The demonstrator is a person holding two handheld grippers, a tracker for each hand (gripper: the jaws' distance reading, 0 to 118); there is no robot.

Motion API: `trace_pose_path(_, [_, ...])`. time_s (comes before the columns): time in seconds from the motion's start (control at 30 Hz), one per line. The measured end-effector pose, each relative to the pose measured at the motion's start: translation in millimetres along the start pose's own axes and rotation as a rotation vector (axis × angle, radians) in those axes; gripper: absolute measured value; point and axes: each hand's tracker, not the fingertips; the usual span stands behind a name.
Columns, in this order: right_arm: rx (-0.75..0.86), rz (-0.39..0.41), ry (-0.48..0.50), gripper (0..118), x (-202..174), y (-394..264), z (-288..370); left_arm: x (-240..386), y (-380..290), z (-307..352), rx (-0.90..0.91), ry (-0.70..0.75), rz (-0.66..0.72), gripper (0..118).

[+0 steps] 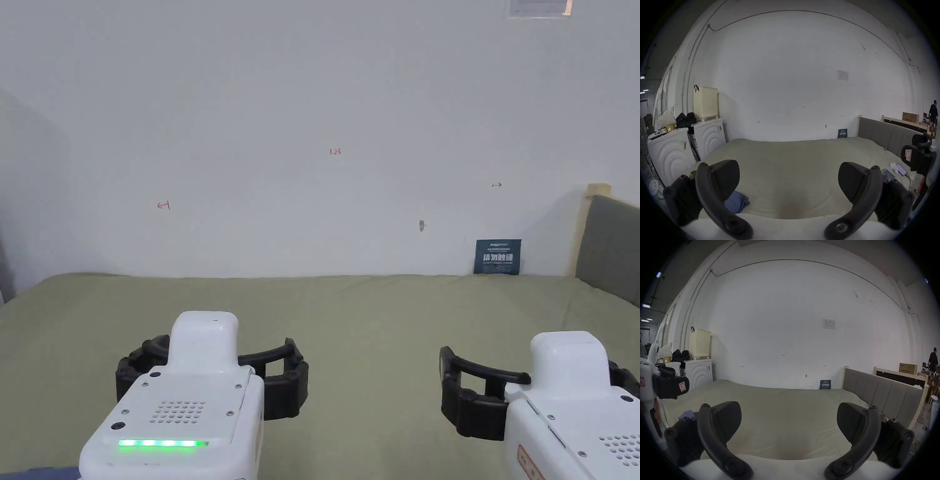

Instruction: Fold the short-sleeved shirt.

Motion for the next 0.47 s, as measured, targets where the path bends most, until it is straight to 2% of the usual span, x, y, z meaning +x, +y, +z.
trace_pose_path(0.47, [-0.003,0.004,0.0,117,-0.2,0.0,0.4,-2.3,-2.2,1.3,0.006,-0.005,-0.001,118])
